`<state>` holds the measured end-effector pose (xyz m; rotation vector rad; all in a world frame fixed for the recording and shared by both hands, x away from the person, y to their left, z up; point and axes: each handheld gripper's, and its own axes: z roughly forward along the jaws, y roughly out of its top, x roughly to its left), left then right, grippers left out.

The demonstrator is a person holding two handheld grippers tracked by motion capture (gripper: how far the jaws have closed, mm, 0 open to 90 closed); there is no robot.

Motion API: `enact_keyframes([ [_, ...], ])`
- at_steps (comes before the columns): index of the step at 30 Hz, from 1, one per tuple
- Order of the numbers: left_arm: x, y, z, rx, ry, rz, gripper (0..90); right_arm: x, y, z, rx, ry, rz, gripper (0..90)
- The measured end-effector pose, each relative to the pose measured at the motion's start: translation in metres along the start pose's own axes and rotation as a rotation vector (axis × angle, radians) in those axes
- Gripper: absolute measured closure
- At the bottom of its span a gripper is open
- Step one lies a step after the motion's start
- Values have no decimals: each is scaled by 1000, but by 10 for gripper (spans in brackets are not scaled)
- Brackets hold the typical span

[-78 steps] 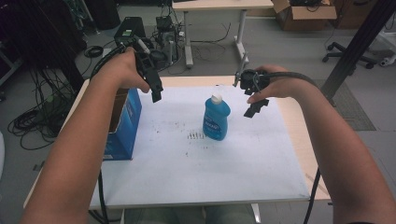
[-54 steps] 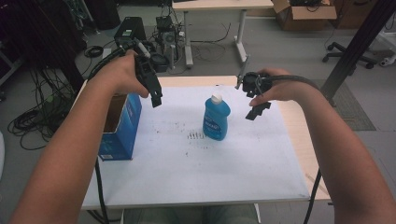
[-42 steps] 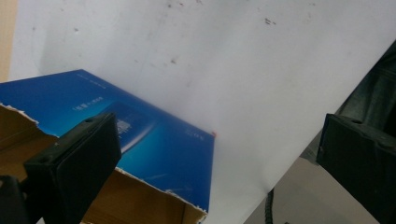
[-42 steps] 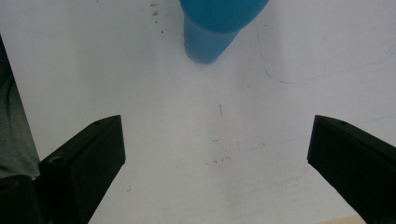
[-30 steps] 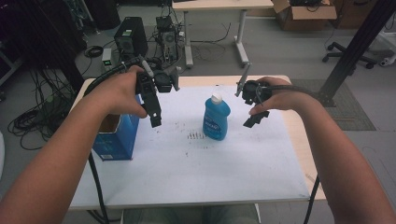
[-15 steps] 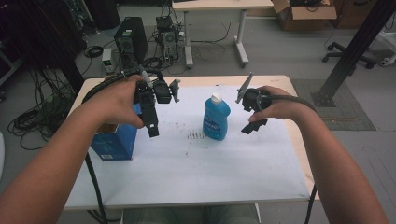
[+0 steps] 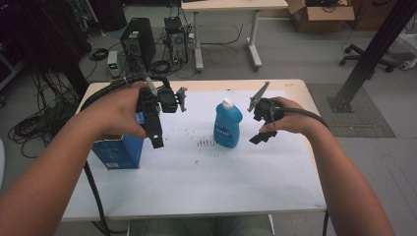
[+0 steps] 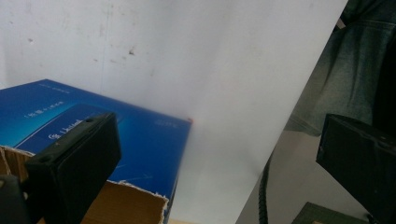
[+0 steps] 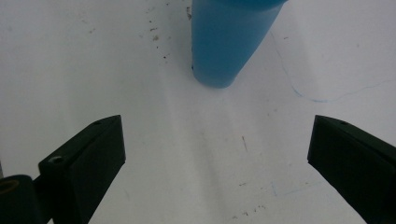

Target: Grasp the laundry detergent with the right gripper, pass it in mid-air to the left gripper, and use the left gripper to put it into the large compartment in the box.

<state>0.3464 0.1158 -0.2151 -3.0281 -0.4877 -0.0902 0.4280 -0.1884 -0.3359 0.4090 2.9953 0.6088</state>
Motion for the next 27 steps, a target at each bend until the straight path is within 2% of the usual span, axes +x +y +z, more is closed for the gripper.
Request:
enact_keyframes([
  [8,-3,-1,1,6,-6,10,3,0,-7,8,-54,-3,26,41],
  [16,-9,1,0,12,-5,37,4,0,-11,20,-104,5,48,41],
  [27,-12,1,3,15,-10,44,4,0,-12,32,-165,16,57,39],
])
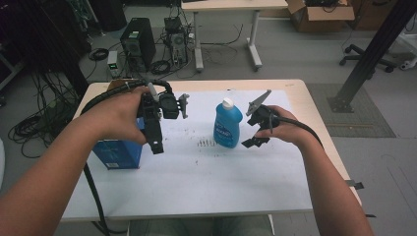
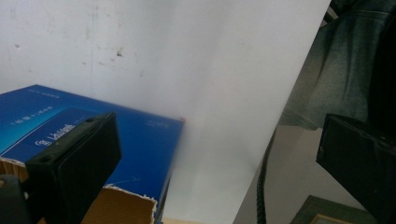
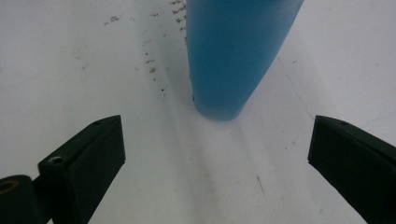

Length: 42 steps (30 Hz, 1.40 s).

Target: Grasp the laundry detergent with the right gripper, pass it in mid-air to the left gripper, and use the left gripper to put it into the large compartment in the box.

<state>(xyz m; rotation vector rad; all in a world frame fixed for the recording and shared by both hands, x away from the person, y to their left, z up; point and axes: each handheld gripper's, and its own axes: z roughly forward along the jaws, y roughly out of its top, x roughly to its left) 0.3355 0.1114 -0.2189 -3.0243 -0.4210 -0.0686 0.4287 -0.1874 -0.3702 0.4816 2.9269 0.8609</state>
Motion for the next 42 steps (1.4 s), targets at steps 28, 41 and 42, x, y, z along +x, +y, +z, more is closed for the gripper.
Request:
enact_keyframes([
  [28,-2,-4,3,-5,-15,5,4,4,-7,22,-136,-9,52,34],
  [41,-2,-12,1,-2,-15,-12,4,1,-8,35,-228,-18,82,33],
  [42,-2,-12,1,0,-14,-9,4,1,-8,35,-235,-19,83,33],
])
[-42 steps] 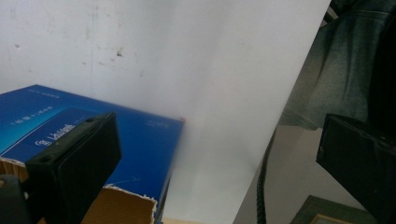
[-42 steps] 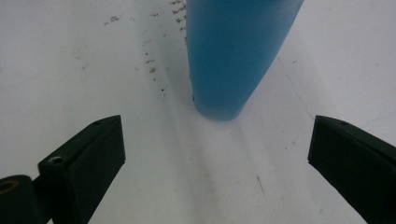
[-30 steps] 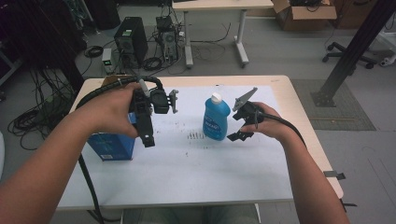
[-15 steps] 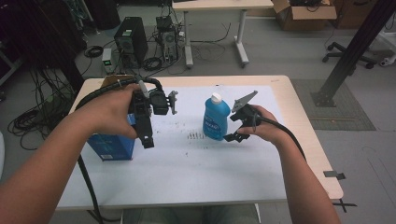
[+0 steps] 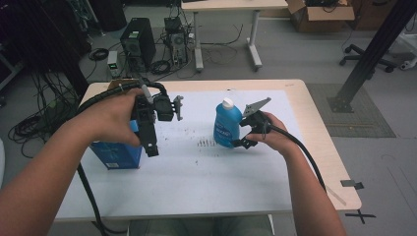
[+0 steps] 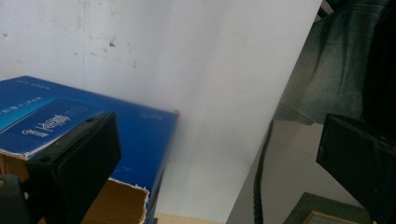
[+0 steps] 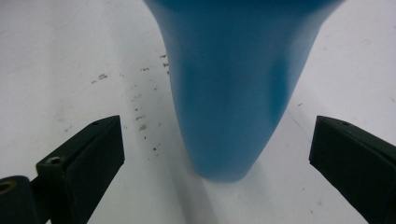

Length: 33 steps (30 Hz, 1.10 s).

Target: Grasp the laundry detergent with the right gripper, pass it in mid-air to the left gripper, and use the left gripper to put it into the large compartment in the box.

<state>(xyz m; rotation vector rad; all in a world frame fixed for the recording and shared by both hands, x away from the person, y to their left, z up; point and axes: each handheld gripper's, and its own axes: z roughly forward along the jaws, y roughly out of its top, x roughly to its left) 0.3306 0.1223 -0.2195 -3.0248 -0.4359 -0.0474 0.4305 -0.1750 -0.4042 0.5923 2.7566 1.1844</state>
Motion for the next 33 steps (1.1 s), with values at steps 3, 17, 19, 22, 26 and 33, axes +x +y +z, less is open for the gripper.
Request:
enact_keyframes([
  [3,0,0,1,-1,-3,1,4,0,0,2,-16,5,3,31],
  [17,0,1,4,0,-13,4,4,0,-6,6,-100,-16,24,21],
  [19,0,1,5,1,-13,5,4,0,-7,6,-113,-24,26,21],
  [22,0,1,5,2,-15,6,4,0,-8,6,-137,-41,30,20],
  [26,0,2,5,0,-15,5,4,0,-8,7,-155,-50,32,19],
  [33,0,2,6,2,-17,6,4,2,-7,10,-189,-65,22,19],
])
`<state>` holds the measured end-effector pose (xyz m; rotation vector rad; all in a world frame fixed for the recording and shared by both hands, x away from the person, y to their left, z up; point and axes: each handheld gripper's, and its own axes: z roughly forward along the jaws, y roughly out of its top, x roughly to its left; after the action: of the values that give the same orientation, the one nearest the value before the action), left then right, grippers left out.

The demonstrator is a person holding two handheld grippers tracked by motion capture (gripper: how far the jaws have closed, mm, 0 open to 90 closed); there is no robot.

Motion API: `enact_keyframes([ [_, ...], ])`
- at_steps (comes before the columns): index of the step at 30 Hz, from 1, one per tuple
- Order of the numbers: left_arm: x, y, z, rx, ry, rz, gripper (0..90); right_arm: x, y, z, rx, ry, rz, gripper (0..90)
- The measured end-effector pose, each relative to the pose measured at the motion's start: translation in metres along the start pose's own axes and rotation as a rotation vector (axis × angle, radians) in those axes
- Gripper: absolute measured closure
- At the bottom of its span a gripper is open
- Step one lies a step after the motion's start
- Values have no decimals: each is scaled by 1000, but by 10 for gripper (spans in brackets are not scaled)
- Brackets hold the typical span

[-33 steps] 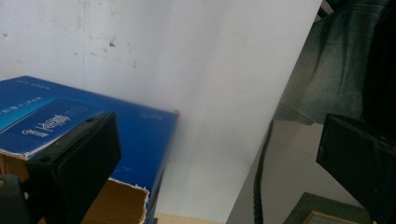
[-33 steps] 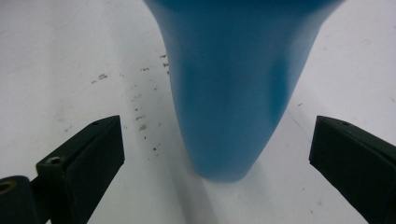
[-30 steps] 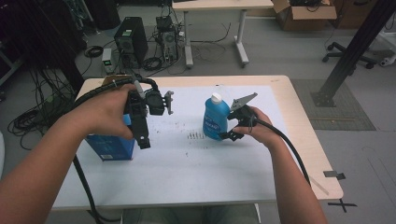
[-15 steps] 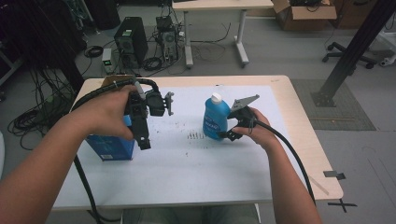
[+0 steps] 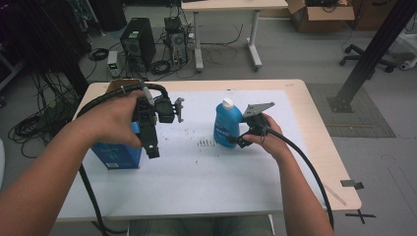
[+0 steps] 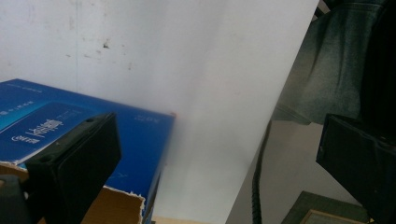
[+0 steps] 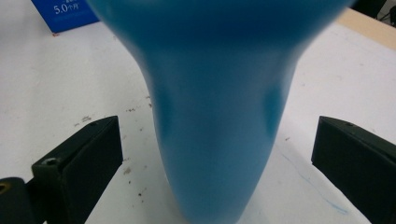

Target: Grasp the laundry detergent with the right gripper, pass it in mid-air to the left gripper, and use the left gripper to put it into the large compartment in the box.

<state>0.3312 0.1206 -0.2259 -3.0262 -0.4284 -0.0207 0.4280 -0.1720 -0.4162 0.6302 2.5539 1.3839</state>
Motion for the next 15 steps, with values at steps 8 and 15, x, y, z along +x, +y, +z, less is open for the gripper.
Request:
enact_keyframes([
  [8,0,-1,2,-2,-5,-2,4,3,1,5,-41,-18,-3,19],
  [15,0,-1,4,0,-9,1,4,5,0,9,-55,-23,0,19],
])
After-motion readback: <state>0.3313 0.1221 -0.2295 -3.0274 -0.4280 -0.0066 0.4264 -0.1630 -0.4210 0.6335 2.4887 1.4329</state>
